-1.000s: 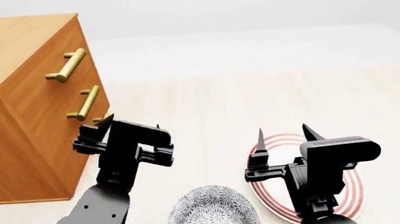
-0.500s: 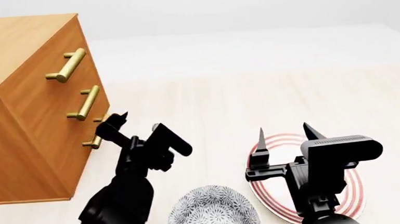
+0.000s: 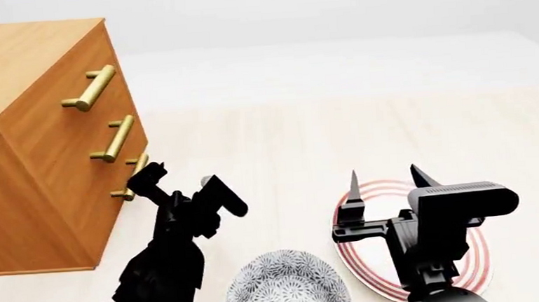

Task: Open the bottom drawer of the cabinet.

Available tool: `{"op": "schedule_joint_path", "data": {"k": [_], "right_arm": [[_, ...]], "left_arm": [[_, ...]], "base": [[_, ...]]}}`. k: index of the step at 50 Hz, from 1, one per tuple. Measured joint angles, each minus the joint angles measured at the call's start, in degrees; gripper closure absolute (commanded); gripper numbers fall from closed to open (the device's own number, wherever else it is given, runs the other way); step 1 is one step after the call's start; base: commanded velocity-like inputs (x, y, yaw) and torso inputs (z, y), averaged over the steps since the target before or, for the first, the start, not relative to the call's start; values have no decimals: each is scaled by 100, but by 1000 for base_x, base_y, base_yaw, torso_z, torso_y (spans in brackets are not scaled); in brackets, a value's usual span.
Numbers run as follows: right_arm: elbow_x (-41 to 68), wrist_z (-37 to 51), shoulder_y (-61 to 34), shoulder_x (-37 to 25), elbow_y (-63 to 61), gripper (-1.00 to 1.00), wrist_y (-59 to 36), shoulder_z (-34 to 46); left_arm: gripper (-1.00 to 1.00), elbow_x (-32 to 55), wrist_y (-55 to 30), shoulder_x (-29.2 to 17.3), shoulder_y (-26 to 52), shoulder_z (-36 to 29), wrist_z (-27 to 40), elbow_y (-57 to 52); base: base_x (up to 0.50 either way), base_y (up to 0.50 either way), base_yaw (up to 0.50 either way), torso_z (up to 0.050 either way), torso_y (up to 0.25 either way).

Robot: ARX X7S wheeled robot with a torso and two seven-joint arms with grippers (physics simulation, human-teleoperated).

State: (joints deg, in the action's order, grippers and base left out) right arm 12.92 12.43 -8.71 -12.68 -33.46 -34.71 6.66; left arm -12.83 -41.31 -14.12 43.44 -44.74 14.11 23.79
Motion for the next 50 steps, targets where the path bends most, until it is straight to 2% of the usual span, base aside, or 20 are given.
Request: {"op": "schedule_joint_path", "data": {"k": [13,25,36,50], "right_arm": [[34,27,-8,-25,34,-100,31,25],[45,57,4,-47,65,-100,63,71],[62,80,17,-67,98,-100,100,104],[102,115,4,-96,86,-100,83,132]], "left_arm": [[-100,88,376,160,243,54,147,1016],[-100,276,1190,495,768,197,353,2866],[-100,418,1799,753,1156,261,477,4099],[-100,587,2046,835,1430,236,629,4832]], "base": [[0,0,0,0,0],[0,0,0,0,0],[0,0,0,0,0],[0,0,0,0,0]]}}
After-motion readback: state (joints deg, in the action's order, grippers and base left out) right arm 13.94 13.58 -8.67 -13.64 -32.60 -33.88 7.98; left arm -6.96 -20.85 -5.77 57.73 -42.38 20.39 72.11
